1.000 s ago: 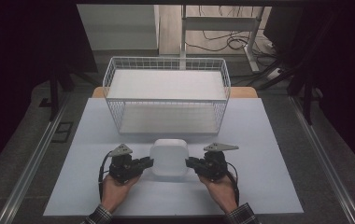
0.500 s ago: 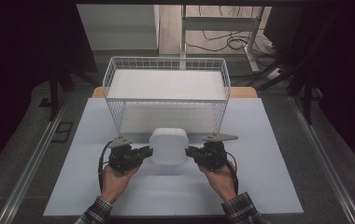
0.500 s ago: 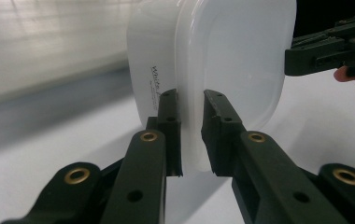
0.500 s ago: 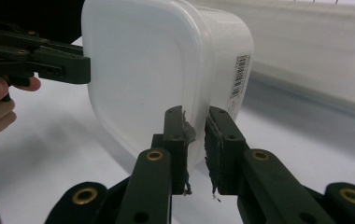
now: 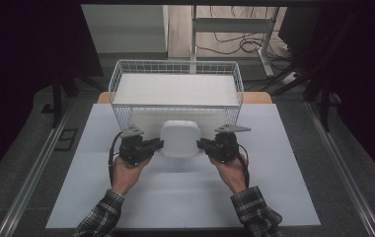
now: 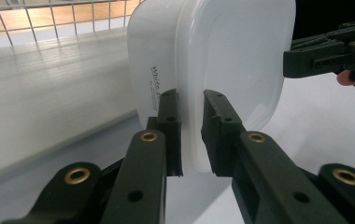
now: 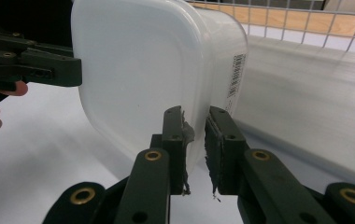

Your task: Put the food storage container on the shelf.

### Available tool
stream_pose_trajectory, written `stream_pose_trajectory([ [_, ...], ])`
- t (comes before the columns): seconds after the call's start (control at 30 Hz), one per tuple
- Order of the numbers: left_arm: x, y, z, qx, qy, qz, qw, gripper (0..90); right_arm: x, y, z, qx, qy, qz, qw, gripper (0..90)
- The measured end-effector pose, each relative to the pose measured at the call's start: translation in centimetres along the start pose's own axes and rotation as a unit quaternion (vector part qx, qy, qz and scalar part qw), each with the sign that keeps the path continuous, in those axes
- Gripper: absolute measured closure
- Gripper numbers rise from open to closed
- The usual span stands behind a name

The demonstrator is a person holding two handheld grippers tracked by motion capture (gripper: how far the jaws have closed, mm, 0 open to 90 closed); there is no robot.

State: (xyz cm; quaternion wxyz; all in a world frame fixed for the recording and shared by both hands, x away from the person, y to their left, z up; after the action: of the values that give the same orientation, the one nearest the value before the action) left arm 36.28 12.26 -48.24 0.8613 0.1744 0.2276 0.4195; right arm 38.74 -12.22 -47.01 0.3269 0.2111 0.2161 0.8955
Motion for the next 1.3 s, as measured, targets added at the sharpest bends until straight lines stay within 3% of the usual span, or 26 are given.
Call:
stream_pose_trajectory([
  [0.47, 1.6, -2.1, -0.3, 0.013, 0.021, 0.01, 0.9996, 78.1, -1.7, -2.5, 0.4, 0.013, -0.007, -0.013, 0.9998, 77.2],
  [0.83, 2.1, -3.8, -0.5, 0.024, 0.043, 0.013, 0.9987, 77.9, -3.2, -3.8, 0.2, 0.026, -0.021, -0.026, 0.9991, 76.1],
  [1.1, 2.9, -4.2, -0.5, 0.019, 0.044, 0.022, 0.9986, 76.7, -3.2, -4.1, 0.6, 0.027, -0.029, -0.019, 0.999, 75.7],
  [1.17, 3.2, -4.3, -0.5, 0.012, 0.05, 0.011, 0.9986, 76.2, -3.2, -4.3, 0.7, 0.024, -0.026, -0.019, 0.9992, 75.1],
  [1.3, 3.4, -4.6, -0.5, -0.002, 0.049, 0.01, 0.9987, 73.9, -3.3, -4.5, 1.0, 0.018, -0.028, -0.023, 0.9992, 73.3],
])
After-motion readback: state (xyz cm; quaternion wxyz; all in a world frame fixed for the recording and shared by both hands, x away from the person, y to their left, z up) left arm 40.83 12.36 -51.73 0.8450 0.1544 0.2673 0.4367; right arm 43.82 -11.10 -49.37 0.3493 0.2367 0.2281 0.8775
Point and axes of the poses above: each handheld gripper's, and its own axes: y roughly backward along the jaws, z roughly out of its top, x roughly to its left, the point moved 4 cm from there along -y, roughly forward along the jaws, and after that the axes turned 3 degrees about z, right-handed, at the moved point
